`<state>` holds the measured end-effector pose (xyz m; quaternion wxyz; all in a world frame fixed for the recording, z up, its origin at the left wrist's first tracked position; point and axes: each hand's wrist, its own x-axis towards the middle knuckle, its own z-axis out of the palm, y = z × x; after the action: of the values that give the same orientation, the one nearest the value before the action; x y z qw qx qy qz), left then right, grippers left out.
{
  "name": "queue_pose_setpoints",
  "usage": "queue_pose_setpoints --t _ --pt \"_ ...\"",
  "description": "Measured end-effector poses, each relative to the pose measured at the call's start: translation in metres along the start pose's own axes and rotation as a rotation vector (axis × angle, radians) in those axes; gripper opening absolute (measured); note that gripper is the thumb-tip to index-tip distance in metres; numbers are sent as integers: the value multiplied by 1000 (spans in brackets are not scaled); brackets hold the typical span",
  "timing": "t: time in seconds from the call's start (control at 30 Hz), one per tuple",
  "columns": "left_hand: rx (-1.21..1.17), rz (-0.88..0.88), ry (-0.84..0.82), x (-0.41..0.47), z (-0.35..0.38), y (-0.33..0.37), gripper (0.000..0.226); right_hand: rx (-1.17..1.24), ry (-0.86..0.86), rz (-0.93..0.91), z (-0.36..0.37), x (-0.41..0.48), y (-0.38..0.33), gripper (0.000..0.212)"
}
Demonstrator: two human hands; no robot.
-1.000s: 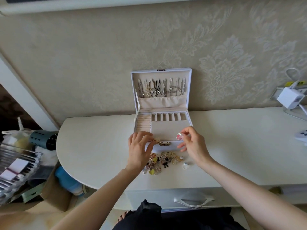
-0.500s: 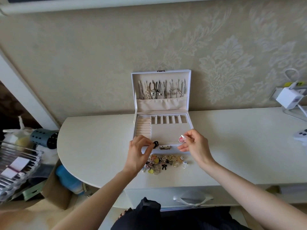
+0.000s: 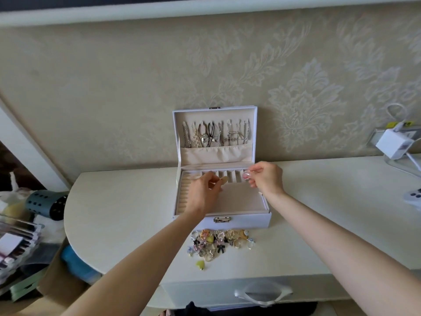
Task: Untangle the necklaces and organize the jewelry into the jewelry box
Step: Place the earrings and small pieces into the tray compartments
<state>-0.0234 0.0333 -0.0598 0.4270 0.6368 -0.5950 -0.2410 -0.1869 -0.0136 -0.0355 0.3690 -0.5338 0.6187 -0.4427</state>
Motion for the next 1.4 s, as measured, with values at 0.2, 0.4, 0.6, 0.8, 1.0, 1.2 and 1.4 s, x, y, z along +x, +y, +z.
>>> queue_pose_setpoints --t 0.2,0.4,0.6,0.8,1.0,1.2,1.4 --pt "-70 -48 -55 25 14 2 16 -418 -31 -1 9 21 -4 5" --pt "-37 10 -41 33 25 5 12 -467 -35 92 7 34 -5 5" --pt "-30 -3 28 33 31 8 8 -252 -73 114 0 38 -8 21" --pt "-39 -47 59 32 34 1 7 -484 -251 15 6 35 -5 13" --pt "-52 -51 72 33 34 -3 14 -558 -288 -86 4 31 -5 10" --pt "-94 -58 68 35 34 -8 14 -383 -244 15 -2 29 -9 16" --pt "-190 -27 35 35 32 -6 18 -26 -331 205 -6 33 -8 20"
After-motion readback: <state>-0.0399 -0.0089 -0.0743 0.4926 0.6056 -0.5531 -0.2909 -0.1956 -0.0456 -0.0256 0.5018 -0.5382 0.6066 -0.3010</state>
